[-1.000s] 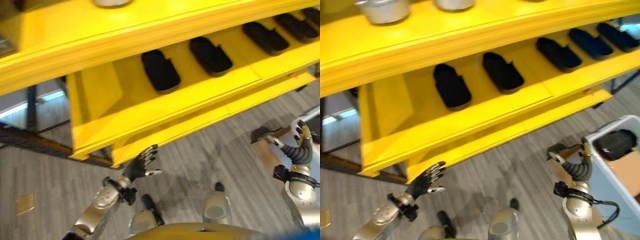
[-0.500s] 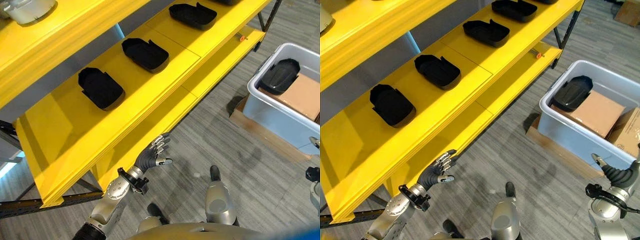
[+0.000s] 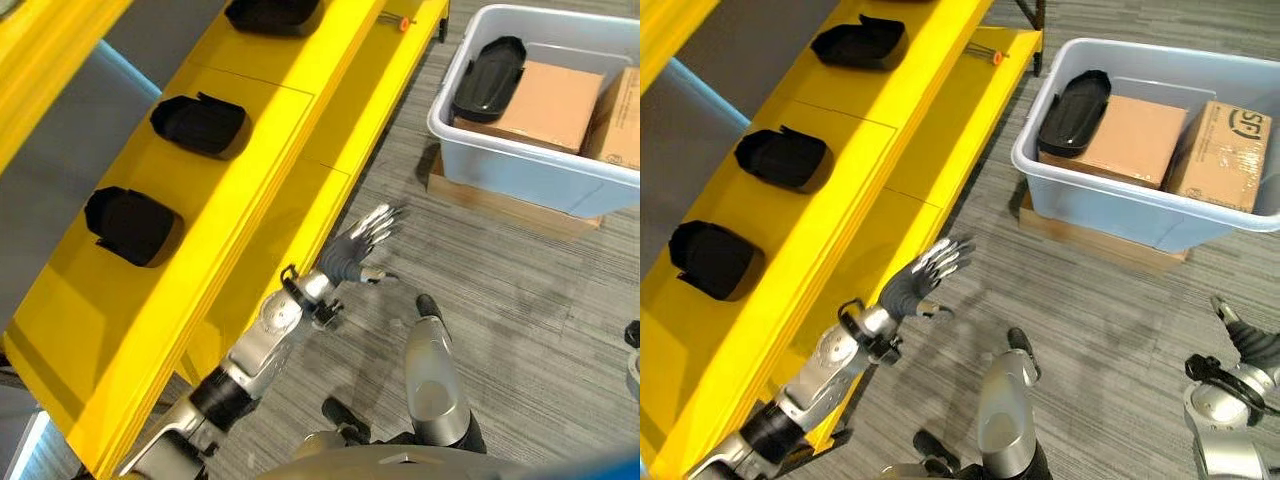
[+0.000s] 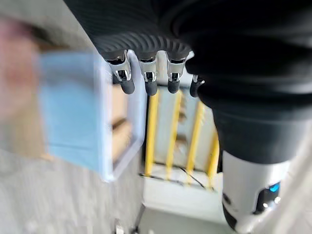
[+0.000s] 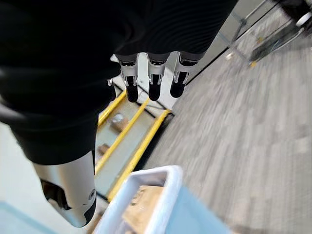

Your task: Move parts from the plastic box to the shelf.

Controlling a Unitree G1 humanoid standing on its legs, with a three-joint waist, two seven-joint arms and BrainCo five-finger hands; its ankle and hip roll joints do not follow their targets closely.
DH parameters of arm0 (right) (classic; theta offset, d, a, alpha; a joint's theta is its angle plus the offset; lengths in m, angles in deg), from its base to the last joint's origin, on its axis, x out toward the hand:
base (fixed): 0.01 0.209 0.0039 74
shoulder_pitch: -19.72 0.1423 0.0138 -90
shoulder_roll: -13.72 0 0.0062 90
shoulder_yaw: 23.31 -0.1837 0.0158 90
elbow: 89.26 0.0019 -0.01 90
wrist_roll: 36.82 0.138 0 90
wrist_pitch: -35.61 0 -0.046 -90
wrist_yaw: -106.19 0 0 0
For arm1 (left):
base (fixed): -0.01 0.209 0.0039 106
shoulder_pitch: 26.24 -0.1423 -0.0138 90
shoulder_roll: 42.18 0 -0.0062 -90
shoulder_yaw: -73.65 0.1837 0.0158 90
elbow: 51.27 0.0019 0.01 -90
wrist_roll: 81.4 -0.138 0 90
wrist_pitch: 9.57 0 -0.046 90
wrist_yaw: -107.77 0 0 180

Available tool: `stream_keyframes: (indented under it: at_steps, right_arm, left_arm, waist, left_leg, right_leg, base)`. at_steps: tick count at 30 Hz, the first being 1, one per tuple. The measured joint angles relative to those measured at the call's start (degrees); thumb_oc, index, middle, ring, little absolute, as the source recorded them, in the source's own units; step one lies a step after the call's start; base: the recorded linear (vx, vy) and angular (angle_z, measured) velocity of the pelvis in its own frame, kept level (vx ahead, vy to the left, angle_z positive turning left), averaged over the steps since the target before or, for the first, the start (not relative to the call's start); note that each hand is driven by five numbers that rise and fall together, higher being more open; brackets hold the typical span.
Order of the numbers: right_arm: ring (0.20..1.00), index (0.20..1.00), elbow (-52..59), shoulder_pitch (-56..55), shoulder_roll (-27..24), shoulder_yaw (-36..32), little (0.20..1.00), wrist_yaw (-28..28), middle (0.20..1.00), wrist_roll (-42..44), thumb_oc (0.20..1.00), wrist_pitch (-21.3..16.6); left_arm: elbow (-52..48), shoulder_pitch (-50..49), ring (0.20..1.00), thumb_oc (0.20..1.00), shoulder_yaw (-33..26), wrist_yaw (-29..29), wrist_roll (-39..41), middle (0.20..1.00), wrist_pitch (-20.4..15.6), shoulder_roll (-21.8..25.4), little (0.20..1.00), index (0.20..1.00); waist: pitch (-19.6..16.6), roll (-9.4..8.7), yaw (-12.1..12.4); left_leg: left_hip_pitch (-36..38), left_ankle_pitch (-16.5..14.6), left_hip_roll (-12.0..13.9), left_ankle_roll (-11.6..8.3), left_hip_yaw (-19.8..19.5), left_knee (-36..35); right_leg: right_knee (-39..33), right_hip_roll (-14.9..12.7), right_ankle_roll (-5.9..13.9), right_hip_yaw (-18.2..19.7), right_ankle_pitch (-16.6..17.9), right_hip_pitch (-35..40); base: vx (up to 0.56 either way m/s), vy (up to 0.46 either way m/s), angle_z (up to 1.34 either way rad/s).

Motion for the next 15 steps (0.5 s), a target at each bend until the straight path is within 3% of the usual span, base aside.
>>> stream_keyframes:
  at_steps: [1, 2, 3, 4, 5, 6, 7, 8, 9, 10, 12, 13, 14, 15]
  right_arm:
    - [1.0, 1.0, 0.8, 3.94, 0.57, 4.28, 1.0, 2.75, 1.0, -0.83, 1.0, 0.13]
    - [1.0, 1.0, 2.91, 6.69, 2.32, 8.79, 1.0, 5.98, 1.0, -2.61, 1.0, -0.27]
    - [1.0, 1.0, 4.37, 6.25, 3.44, 12.43, 1.0, 8.99, 1.0, -3.84, 1.0, -0.58]
    - [1.0, 1.0, 5.54, 5.48, 3.62, 14.93, 1.0, 11.18, 1.0, -4.25, 1.0, -0.6]
    - [1.0, 1.0, 6.09, 2.38, 3.51, 14.13, 1.0, 12.84, 1.0, -4.25, 1.0, -0.55]
    - [1.0, 1.0, 5.99, -0.58, 1.4, 12.62, 1.0, 13.45, 1.0, -4.08, 1.0, 0.07]
    - [1.0, 1.0, 7.53, -5.8, 1.86, 10.49, 1.0, 14.54, 1.0, -4.05, 1.0, 1.4]
    - [1.0, 1.0, 9.6, -11.05, 3.78, 9.2, 1.0, 14.21, 1.0, -4.04, 1.0, 1.7]
    - [1.0, 1.0, 8.81, -12.25, 4.49, 8.86, 1.0, 13.55, 1.0, -3.76, 1.0, 2.33]
    - [1.0, 1.0, 8.4, -12.07, 5.74, 9.14, 1.0, 13.37, 1.0, -2.94, 1.0, 3.27]
    - [1.0, 1.0, 8.64, -9.77, 6.47, 11.86, 1.0, 12.65, 1.0, -2.94, 1.0, 3.27]
    - [1.0, 1.0, 8.17, -7.35, 7.35, 13.07, 1.0, 12.69, 1.0, -3.03, 1.0, 3.2]
    - [1.0, 1.0, 8.25, -4.83, 9.58, 13.8, 1.0, 12.54, 1.0, -2.9, 1.0, 3.21]
    - [1.0, 1.0, 8.62, -3.44, 9.69, 14.17, 1.0, 12.54, 1.0, -2.91, 1.0, 2.9]
  left_arm:
    - [-1.97, -1.41, 1.0, 1.0, -1.74, -2.04, 1.06, 1.0, -0.2, 0.75, 1.0, 1.0]
    - [-0.63, -2.3, 1.0, 1.0, -3.46, -4.52, 1.71, 1.0, -0.4, 0.6, 1.0, 1.0]
    - [1.6, -3.07, 1.0, 1.0, -4.48, -6.72, 1.68, 1.0, 0.04, 0.01, 1.0, 1.0]
    - [3.42, -4.76, 1.0, 1.0, -5.45, -8.19, 1.68, 1.0, 0.24, 0.39, 1.0, 1.0]
    - [5.7, -4.52, 1.0, 1.0, -5.53, -9.22, 1.68, 1.0, 1.34, 0.14, 1.0, 1.0]
    - [6.24, -6.46, 1.0, 1.0, -5.65, -9.51, 1.65, 1.0, 2.67, -0.86, 1.0, 1.0]
    - [4.95, -13.99, 1.0, 1.0, -8.82, -8.72, 1.65, 1.0, 4.12, -1.24, 1.0, 1.0]
    - [4.95, -16.23, 1.0, 1.0, -8.61, -8.17, 1.56, 1.0, 5.39, -0.37, 1.0, 1.0]
    - [7.22, -16.46, 1.0, 1.0, -8.87, -7.19, 0.84, 1.0, 5.31, -1.46, 1.0, 1.0]
    - [8.15, -16.79, 1.0, 1.0, -8.92, -6.85, 0.71, 1.0, 5.59, -1.14, 1.0, 1.0]
    - [7.68, -17.88, 1.0, 1.0, -9.11, -5.92, 0.42, 1.0, 6.03, 0.42, 1.0, 1.0]
    - [7.78, -18.52, 1.0, 1.0, -9.42, -5.81, -0.64, 1.0, 6.19, 1.28, 1.0, 1.0]
    - [7.85, -19.03, 1.0, 1.0, -9.68, -5.76, -1.18, 1.0, 6.5, 1.99, 1.0, 1.0]
    - [7.77, -19.41, 1.0, 1.0, -9.47, -5.01, -1.29, 1.0, 6.48, 2.41, 1.0, 1.0]
  waist:
    - [0.03, -1.2, 1.02]
    - [0.14, -2.97, 5.68]
    - [-0.99, -5.29, 8.28]
    - [-2.2, -8.04, 8.61]
    - [-2.4, -9.3, 8.03]
    - [-4.19, -4.58, 8.51]
    - [-7.57, -1.29, 11.22]
    - [-9.92, -4.38, 9.05]
    - [-9.14, -4.37, 8.62]
    - [-9.37, -5.83, 8.99]
    - [-8.5, -7.28, 10.27]
    - [-7.88, -7.73, 11.76]
    - [-7.38, -9.33, 12.46]
    - [-7.45, -9.28, 13.1]
  left_leg:
    - [0.35, -0.2, 1.77, -2.73, -3.07, 4.37]
    - [1.48, 0.84, 3.13, 0.57, -8.79, 11.41]
    - [2.11, -4.02, 1.44, 0.9, -15.95, 14.07]
    - [1.8, -11.43, -1.8, -0.28, -20.02, 12.06]
    - [-1.44, -14.14, -4.84, 0.06, -21.32, 10.72]
    - [-9.39, -16.88, -4.54, 4.64, -22.23, 8.44]
    - [-13.08, -15.0, -1.79, 5.91, -25.59, 12.94]
    - [-11.76, -13.59, -3.81, 4.99, -26.28, 10.46]
    - [-10.36, -11.15, -4.05, 3.43, -28.24, 8.53]
    - [-10.1, -9.85, -6.5, 2.89, -28.52, 6.5]
    - [-8.63, -7.18, -11.09, 5.08, -28.31, 1.92]
    - [-6.53, -2.49, -11.67, 6.37, -27.61, -0.42]
    - [-5.2, -0.07, -12.07, 5.66, -29.09, -1.99]
    - [-4.75, -0.74, -11.99, 5.64, -28.0, -2.33]
  right_leg:
    - [-1.35, 1.97, -0.6, 0.3, -0.31, -0.4]
    - [-4.81, 3.63, -2.26, 0.53, -1.57, 1.72]
    - [-6.34, 3.83, -2.74, 0.2, -1.97, 2.81]
    - [-7.15, 4.05, -2.27, 2.6, -0.68, 3.79]
    - [-8.06, 4.67, -0.26, 3.57, 0.76, 6.12]
    - [-8.64, 6.98, 8.36, 2.1, 0.2, 5.86]
    - [14.74, 14.29, 3.14, 9.86, -7.8, 1.92]
    - [4.22, 9.79, 3.36, 10.63, -12.76, 11.32]
    - [-2.0, 9.36, -2.3, 8.84, -10.28, 14.78]
    - [-5.57, 8.18, -2.75, 8.15, -7.98, 16.13]
    - [-10.29, 8.3, -4.0, 7.71, -5.41, 18.45]
    - [-10.38, 9.52, -4.23, 7.76, -5.1, 18.88]
    - [-10.42, 9.22, -3.85, 7.55, -4.85, 19.88]
    - [-10.88, 9.28, -3.55, 7.32, -5.04, 20.47]
  base:
    - [0.36, -0.234, -2.66]
    - [0.24, -0.238, -3.7]
    - [0.17, -0.254, -3.59]
    - [0.12, -0.203, -2.24]
    - [0.13, -0.164, -1.43]
    - [0.19, -0.105, -1.99]
    - [0.17, -0.065, -1.13]
    - [0.17, -0.041, -0.41]
    - [0.08, 0.019, 0.93]
    - [0.09, 0.036, 0.51]
    - [0.09, 0.059, 0.19]
    - [0.14, 0.073, 0.03]
    - [0.17, 0.078, 0.02]
    - [0.15, 0.09, 0.26]
